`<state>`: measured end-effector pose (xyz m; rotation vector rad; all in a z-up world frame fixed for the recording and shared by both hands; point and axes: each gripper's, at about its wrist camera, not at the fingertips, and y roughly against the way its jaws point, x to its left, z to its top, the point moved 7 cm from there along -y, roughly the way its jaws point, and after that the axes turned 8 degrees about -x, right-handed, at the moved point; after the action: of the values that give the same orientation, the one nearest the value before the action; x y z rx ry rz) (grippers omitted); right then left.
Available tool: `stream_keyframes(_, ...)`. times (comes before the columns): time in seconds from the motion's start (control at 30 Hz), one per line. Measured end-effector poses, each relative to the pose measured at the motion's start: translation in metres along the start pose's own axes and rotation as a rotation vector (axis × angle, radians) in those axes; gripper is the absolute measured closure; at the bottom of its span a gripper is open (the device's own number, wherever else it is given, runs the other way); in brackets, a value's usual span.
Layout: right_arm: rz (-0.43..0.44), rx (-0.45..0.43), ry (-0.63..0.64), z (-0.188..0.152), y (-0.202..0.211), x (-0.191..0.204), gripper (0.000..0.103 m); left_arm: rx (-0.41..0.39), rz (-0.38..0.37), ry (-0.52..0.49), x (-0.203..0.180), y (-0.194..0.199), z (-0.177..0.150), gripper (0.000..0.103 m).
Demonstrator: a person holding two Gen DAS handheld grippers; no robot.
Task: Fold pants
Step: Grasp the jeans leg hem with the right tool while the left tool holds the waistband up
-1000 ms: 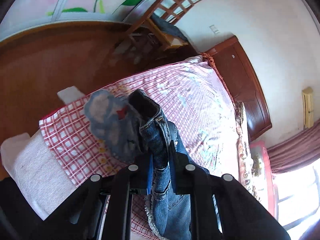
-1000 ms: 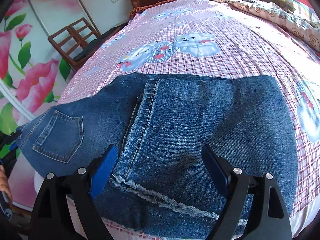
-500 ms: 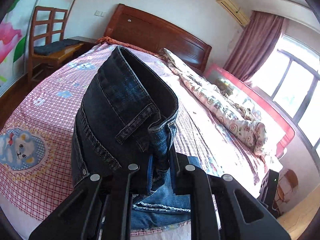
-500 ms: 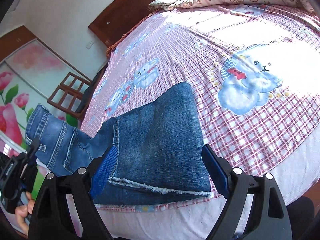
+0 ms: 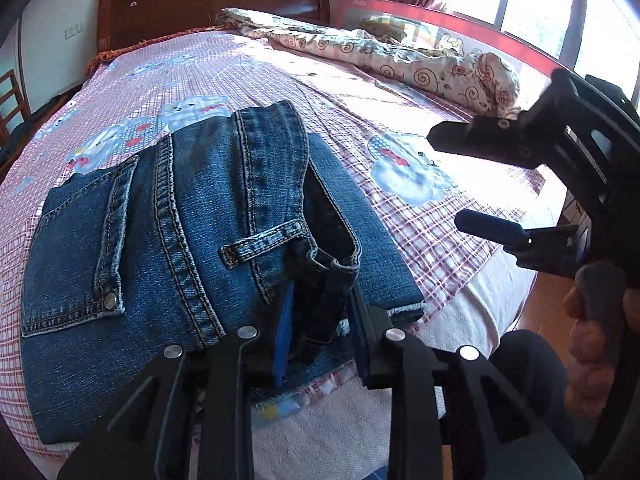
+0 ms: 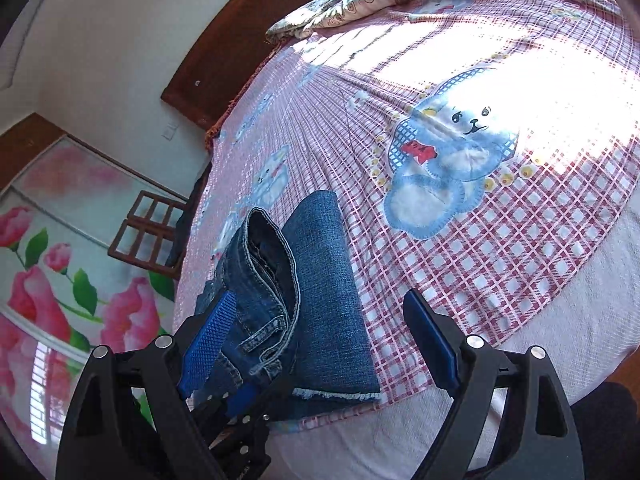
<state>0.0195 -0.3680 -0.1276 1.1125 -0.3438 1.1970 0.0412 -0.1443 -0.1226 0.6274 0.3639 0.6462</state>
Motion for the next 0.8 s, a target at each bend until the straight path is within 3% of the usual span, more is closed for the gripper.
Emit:
stream_keyframes(0.07, 0.050, 0.013, -0.040, -0.001, -0.002, 0.003, 0.018, -0.022, -0.066, 0.007, -0.009, 0.022, 0.000, 0.038)
stream_keyframes(0.13, 0.095, 0.034, -0.056, -0.001, -0.007, 0.013, 0.018, -0.044, -0.054, 0.055, -0.002, 0.046, 0.002, 0.017)
stream_keyframes(0.23, 0.173, 0.064, -0.061, -0.006, -0.012, 0.031, 0.018, -0.100, -0.090, 0.236, 0.036, 0.085, 0.000, 0.004)
stream_keyframes(0.33, 0.199, 0.096, -0.053, -0.009, -0.025, 0.047, 0.018, -0.158, -0.157, 0.473, 0.090, 0.108, -0.009, 0.002)
stream_keyframes(0.43, 0.191, 0.099, -0.053, -0.010, -0.038, 0.054, 0.018, -0.218, -0.239, 0.778, 0.157, 0.116, -0.033, 0.002)
stream_keyframes(0.5, 0.180, 0.097, -0.055, -0.008, -0.047, 0.055, 0.018, -0.255, -0.239, 0.955, 0.203, 0.114, -0.054, 0.002)
stream_keyframes(0.6, 0.123, 0.091, -0.018, -0.006, -0.063, 0.056, 0.018, -0.296, -0.247, 1.111, 0.248, 0.109, -0.082, 0.002)
stream_keyframes(0.7, 0.106, 0.115, -0.027, -0.007, -0.080, 0.055, 0.018, -0.361, -0.372, 1.243, 0.267, 0.102, -0.103, 0.003)
stream_keyframes(0.73, 0.093, 0.124, -0.031, -0.010, -0.085, 0.054, 0.018, -0.400, -0.398, 1.235, 0.267, 0.106, -0.102, 0.003)
stream_keyframes(0.8, 0.075, 0.144, -0.038, -0.015, -0.095, 0.051, 0.018, -0.385, -0.397, 1.170, 0.261, 0.106, -0.098, 0.003)
